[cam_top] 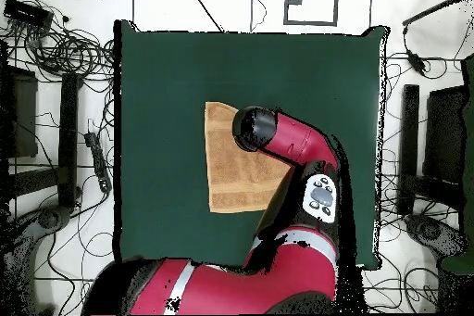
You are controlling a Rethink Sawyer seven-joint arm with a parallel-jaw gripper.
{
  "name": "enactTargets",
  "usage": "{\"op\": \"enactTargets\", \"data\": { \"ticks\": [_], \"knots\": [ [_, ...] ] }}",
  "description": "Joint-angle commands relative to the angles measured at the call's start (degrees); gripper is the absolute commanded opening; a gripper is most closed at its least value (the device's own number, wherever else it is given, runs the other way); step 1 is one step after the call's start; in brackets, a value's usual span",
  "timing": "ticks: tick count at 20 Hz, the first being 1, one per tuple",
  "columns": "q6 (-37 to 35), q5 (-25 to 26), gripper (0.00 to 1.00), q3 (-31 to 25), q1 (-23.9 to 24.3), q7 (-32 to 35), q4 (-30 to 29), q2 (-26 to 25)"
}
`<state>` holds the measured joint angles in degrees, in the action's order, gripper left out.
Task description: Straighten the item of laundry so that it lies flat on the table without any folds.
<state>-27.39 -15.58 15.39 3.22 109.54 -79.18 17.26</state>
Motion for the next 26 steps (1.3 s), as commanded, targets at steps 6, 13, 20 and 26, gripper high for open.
{"op": "enactTargets", "data": {
  "ticks": [6,13,20,26],
  "knots": [
    [3.9,-1.0,1.00,-9.2,0.9,8.8,-6.3,-1.9],
    [1.8,-0.9,1.00,-9.1,0.9,8.7,-9.0,0.8],
    [-0.2,-1.2,1.00,-8.8,1.2,8.8,-9.1,1.9],
    [0.2,-1.2,1.00,-8.8,0.8,9.0,-9.2,1.7]
  ]
}}
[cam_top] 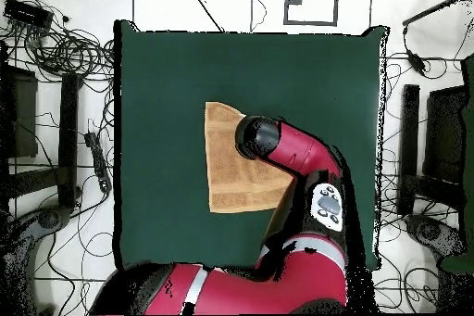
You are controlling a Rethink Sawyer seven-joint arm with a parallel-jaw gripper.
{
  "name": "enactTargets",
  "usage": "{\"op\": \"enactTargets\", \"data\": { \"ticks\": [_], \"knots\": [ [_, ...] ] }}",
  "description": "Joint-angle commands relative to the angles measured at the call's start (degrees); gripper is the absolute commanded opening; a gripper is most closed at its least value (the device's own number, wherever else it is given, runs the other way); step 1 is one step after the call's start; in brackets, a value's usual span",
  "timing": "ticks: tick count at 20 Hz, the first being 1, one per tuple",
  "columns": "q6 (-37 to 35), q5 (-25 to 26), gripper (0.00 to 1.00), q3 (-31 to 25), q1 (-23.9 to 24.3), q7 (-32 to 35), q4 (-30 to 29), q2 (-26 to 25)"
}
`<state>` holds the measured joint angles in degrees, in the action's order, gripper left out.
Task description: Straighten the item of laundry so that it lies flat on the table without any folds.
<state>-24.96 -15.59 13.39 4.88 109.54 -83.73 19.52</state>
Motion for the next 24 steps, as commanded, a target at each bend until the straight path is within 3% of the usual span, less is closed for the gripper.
{"op": "enactTargets", "data": {
  "ticks": [1,24],
  "knots": [
    [-2.2,-1.3,1.00,-6.7,-0.9,9.3,-4.5,-0.7],
    [-0.6,-0.8,1.00,-7.4,-0.9,8.7,-3.1,-2.8]
  ]
}}
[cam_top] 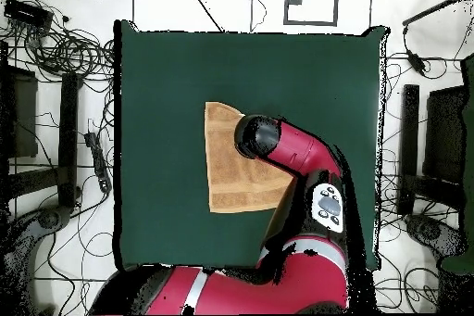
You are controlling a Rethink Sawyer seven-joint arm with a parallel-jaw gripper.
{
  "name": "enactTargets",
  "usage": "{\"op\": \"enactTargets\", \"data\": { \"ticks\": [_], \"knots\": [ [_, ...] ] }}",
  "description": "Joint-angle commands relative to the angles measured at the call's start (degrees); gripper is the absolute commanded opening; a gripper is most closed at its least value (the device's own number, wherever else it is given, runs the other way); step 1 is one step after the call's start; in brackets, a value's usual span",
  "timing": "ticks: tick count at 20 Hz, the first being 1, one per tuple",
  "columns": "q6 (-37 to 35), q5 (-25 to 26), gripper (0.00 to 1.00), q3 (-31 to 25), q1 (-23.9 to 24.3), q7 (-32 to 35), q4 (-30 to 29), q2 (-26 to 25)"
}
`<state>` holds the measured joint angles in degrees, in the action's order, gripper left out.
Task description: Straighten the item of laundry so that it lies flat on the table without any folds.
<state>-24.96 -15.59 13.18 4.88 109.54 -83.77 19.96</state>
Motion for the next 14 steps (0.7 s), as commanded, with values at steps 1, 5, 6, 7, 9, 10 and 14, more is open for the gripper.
{"op": "enactTargets", "data": {
  "ticks": [1,5,6,7,9,10,14],
  "knots": [
    [-0.6,-0.8,1.00,-7.2,-0.9,8.6,-3.0,-3.3],
    [-0.9,-0.6,1.00,-7.1,-0.9,8.3,-2.6,-3.6],
    [-0.7,-0.6,1.00,-7.2,-0.9,8.3,-2.6,-3.7],
    [-0.6,-0.4,1.00,-7.2,-0.9,8.1,-2.5,-3.8],
    [0.1,-0.3,1.00,-7.5,-0.8,8.0,-2.5,-4.2],
    [0.4,-0.4,1.00,-7.5,-0.8,8.1,-2.7,-4.2],
    [0.9,-0.3,1.00,-7.8,-0.6,8.0,-2.8,-4.3]
  ]
}}
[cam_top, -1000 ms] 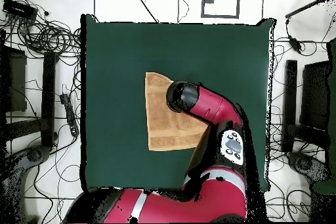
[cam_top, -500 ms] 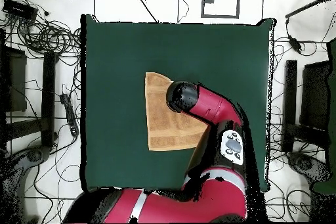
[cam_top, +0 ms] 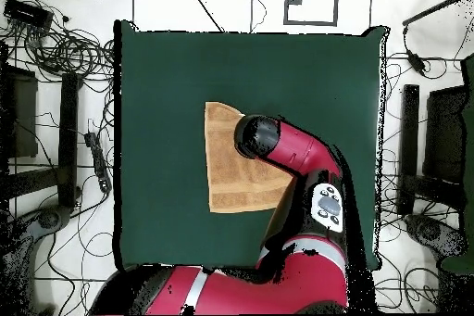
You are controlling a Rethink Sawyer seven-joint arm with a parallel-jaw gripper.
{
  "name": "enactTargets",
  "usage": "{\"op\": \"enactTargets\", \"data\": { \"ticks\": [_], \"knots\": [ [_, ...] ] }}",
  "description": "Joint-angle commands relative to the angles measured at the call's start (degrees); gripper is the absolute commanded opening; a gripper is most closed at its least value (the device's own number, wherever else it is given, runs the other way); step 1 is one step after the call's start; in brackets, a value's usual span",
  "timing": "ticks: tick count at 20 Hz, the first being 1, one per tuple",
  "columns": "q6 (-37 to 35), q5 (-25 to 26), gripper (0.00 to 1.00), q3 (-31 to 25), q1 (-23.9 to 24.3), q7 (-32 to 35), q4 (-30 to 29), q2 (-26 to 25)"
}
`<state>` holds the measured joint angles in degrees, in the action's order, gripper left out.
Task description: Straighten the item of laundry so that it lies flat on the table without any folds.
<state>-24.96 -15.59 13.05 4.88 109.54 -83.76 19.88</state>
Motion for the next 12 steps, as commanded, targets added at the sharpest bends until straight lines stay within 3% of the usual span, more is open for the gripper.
{"op": "enactTargets", "data": {
  "ticks": [1,12],
  "knots": [
    [1.1,-0.3,1.00,-7.8,-0.5,7.9,-2.9,-4.3],
    [1.0,-0.4,1.00,-7.8,-0.6,8.1,-2.6,-4.5]
  ]
}}
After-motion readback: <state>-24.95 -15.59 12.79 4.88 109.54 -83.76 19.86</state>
